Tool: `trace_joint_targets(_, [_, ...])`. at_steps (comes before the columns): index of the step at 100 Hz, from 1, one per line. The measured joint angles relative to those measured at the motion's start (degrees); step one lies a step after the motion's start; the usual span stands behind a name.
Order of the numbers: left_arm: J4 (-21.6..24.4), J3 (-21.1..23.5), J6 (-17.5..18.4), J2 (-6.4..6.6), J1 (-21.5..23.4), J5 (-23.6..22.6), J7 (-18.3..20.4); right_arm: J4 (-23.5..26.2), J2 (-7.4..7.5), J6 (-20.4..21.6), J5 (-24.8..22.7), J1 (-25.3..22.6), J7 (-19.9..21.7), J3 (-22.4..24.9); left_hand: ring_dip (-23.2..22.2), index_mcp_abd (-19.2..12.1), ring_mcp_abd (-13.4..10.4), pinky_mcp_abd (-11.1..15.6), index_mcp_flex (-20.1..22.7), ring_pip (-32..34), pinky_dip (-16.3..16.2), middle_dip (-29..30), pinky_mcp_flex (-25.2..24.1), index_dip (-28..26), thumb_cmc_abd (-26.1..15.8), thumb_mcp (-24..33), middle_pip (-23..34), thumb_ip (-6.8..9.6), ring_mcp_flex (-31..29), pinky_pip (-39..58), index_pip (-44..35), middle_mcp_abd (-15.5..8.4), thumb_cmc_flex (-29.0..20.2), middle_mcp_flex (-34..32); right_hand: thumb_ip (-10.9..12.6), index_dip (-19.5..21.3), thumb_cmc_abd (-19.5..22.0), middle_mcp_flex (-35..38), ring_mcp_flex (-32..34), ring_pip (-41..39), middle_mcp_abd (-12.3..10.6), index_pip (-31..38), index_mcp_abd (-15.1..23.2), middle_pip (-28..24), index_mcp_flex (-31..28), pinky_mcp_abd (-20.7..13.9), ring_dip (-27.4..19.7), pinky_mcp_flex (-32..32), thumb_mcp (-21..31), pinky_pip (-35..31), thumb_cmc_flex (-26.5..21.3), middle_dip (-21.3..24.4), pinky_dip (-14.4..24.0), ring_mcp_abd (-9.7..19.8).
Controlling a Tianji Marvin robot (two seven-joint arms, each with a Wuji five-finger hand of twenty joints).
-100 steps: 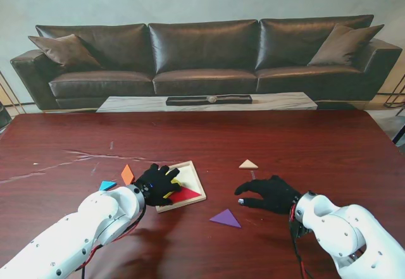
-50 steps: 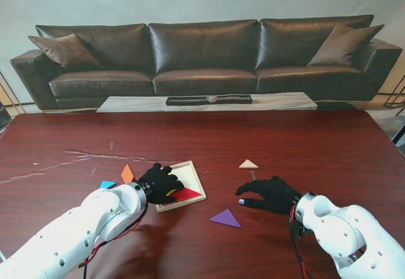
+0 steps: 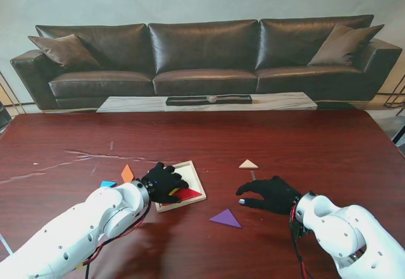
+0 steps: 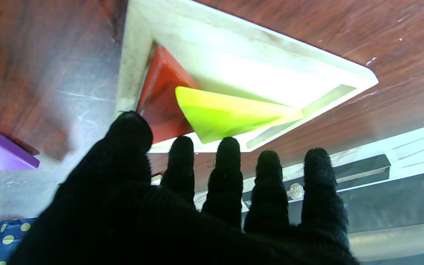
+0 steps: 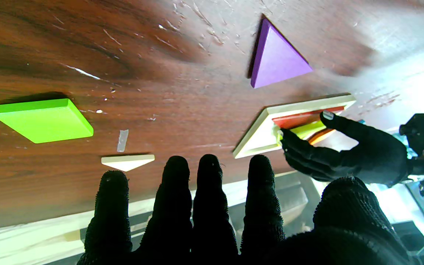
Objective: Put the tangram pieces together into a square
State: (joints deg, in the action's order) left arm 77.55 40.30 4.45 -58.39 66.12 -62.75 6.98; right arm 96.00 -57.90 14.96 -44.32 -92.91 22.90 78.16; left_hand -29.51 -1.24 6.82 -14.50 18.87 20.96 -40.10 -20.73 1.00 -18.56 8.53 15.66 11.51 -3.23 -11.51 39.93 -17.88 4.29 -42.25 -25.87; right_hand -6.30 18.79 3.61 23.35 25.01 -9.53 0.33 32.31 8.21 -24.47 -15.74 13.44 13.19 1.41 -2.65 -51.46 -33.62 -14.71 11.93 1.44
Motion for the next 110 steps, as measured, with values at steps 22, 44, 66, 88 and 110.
trace_joint_targets(22, [0.92, 2.01, 0.51, -0.13, 1.07, 0.23, 0.60, -0.16, 0.01, -0.09, 0.00, 0.15, 0.06, -0.18, 0.01, 0.13, 1.34, -0.26, 0.04, -1.70, 0.01, -0.46, -0.79, 0.00, -1.81, -6.26, 0.32, 0.00, 0.01, -1.56, 2.85, 0.51, 1.32, 0.58, 0.00, 0.04, 0.00, 0.00, 0.00, 0.00, 0.00, -0.01, 0.00, 0.00, 0.00, 0.00, 0.00, 0.02, 0.00, 0.00, 0.00, 0.00, 0.00, 0.00])
trace_joint_targets(44, [-0.22, 0.00, 0.44, -0.19, -0.61, 3.20, 0.47, -0.29, 0.02, -0.17, 0.01, 0.39, 0.06, -0.54, 0.38, 1.02, 1.36, -0.67, -3.29, -4.39, 0.01, -0.05, -1.58, -0.06, -3.10, -9.45, -2.16, 0.00, 0.95, -4.04, 5.86, 1.71, 1.30, 3.50, 0.00, 0.05, 0.00, 0.00, 0.00, 0.00, 0.01, -0.01, 0.00, 0.00, 0.00, 0.00, 0.00, 0.02, 0.00, 0.00, 0.00, 0.00, -0.01, 0.00])
trace_joint_targets(66, [-3.06, -1.96, 0.37, -0.72, -3.10, 5.28, 0.72, -0.29, 0.02, -0.17, -0.19, 0.23, 0.03, -0.16, 0.63, 2.00, 1.36, -0.76, -4.61, -4.67, 0.02, 0.50, -2.17, 0.00, -3.11, -10.14, -2.30, 0.48, 1.21, -5.20, 8.50, 1.71, 1.27, 3.34, 0.00, 0.05, 0.01, 0.00, 0.00, 0.00, 0.01, -0.01, 0.00, 0.00, 0.00, 0.00, 0.00, 0.03, 0.00, 0.00, 0.00, 0.00, -0.01, 0.00])
trace_joint_targets(88, [-1.35, -0.44, -0.75, -0.54, -2.12, 3.88, 4.05, -0.46, 0.02, -0.19, -0.14, 0.18, 0.02, -0.12, 0.63, 2.28, 2.36, -0.78, -4.66, -4.71, 0.04, -0.12, -2.18, 0.55, -3.69, -11.35, -0.48, 0.49, 0.02, -5.73, 9.38, 1.73, 1.29, 0.32, 0.00, 0.05, 0.01, 0.00, 0.00, 0.00, 0.02, -0.01, 0.00, 0.00, 0.00, 0.00, 0.00, 0.03, 0.00, 0.00, 0.00, 0.01, -0.01, 0.00])
trace_joint_targets(110, [-0.05, 0.82, -1.72, -0.16, -0.83, 1.74, 4.87, -0.52, 0.03, -0.17, 0.07, 0.20, 0.14, -0.15, 0.63, 2.29, 2.38, -0.78, -4.62, -4.71, 0.04, -0.97, -2.18, 0.56, -3.72, -11.36, 0.27, 0.49, 0.02, -5.73, 9.46, 2.27, 1.29, -0.85, 0.00, 0.05, 0.01, 0.00, 0.00, 0.00, 0.02, -0.01, 0.00, 0.00, 0.00, 0.00, 0.00, 0.03, 0.00, 0.00, 0.00, 0.00, -0.02, 0.00])
